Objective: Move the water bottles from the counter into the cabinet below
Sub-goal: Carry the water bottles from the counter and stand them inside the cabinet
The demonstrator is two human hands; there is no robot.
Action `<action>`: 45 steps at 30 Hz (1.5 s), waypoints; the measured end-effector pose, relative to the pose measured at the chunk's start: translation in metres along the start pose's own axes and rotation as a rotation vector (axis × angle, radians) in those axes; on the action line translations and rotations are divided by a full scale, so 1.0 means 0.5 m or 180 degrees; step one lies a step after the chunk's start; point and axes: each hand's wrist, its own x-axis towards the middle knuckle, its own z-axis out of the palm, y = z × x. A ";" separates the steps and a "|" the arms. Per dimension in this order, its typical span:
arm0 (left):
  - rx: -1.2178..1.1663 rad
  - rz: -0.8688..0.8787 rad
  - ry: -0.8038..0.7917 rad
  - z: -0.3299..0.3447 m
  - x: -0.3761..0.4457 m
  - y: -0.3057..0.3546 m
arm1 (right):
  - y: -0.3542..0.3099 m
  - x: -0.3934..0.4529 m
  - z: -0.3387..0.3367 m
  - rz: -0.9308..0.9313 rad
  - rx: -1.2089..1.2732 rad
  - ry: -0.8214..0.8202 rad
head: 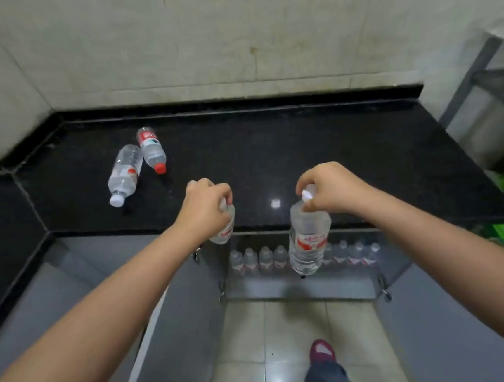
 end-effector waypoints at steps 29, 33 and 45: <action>0.0632 0.0259 -0.2187 0.940 0.078 0.226 | 0.721 -0.023 0.701 0.1650 0.0535 -0.0564; 0.0474 0.0620 -0.1893 1.111 0.137 0.206 | 0.795 0.034 0.844 0.1641 0.0462 -0.0508; 0.0130 0.0778 -0.1304 1.346 0.194 0.222 | 0.933 0.152 1.026 0.1210 0.0358 0.0149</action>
